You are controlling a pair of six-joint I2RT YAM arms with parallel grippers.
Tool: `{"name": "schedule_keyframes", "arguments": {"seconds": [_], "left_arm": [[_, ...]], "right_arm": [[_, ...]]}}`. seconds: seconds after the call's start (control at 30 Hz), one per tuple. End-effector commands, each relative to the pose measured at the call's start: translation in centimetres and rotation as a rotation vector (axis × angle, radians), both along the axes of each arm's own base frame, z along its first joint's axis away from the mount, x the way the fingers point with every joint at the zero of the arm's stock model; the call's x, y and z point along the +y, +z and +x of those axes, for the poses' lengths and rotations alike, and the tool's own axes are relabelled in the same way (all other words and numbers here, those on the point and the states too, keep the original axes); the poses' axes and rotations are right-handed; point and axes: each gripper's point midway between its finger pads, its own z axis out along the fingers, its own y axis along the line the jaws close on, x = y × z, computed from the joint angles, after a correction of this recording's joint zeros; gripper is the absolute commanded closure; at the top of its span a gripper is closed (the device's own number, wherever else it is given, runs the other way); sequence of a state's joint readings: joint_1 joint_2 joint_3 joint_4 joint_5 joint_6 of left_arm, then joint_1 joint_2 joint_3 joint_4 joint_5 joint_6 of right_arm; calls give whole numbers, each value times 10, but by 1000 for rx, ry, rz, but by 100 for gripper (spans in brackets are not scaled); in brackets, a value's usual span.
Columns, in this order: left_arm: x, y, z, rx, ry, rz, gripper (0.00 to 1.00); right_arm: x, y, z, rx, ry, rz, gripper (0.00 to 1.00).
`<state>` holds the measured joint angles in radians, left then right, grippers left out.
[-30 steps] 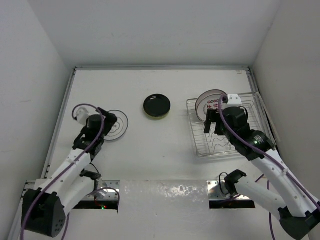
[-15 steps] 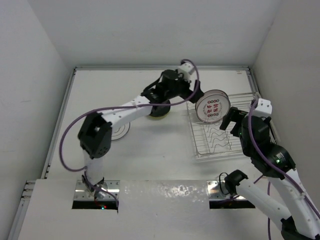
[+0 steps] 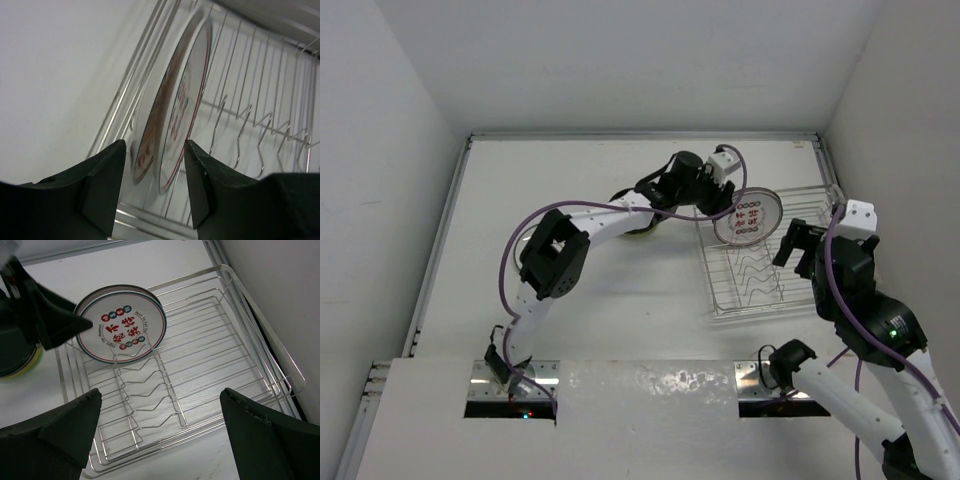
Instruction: Unload the plates from the dish rack
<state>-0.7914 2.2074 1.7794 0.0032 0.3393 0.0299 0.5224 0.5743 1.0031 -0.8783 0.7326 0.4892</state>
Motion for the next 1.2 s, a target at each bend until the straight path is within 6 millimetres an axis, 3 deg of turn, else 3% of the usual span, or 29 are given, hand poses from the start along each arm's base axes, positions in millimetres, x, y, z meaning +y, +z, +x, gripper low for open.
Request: {"name": "schedule_keyframes", "arguments": {"seconds": [0.0, 0.13, 0.5, 0.67, 0.9, 1.1, 1.17], "left_arm": [[-22, 85, 5, -178, -78, -145, 53], [-22, 84, 5, -177, -78, -144, 53], [-19, 114, 0, -211, -78, -177, 53], [-16, 155, -14, -258, -91, -225, 53], [-19, 180, -31, -284, -113, -256, 53], [-25, 171, -35, -273, -124, -248, 53], [-30, 152, -31, -250, -126, -225, 53]], "right_arm": [[-2, 12, 0, -25, 2, -12, 1], [1, 9, 3, -16, 8, -15, 1], [5, 5, 8, 3, 22, -30, 1], [7, 1, 9, 11, 27, -32, 1], [6, 3, 9, 8, 30, -32, 1], [6, 4, 9, 8, 28, -34, 1], [7, 3, 9, 10, 29, -34, 1]]}}
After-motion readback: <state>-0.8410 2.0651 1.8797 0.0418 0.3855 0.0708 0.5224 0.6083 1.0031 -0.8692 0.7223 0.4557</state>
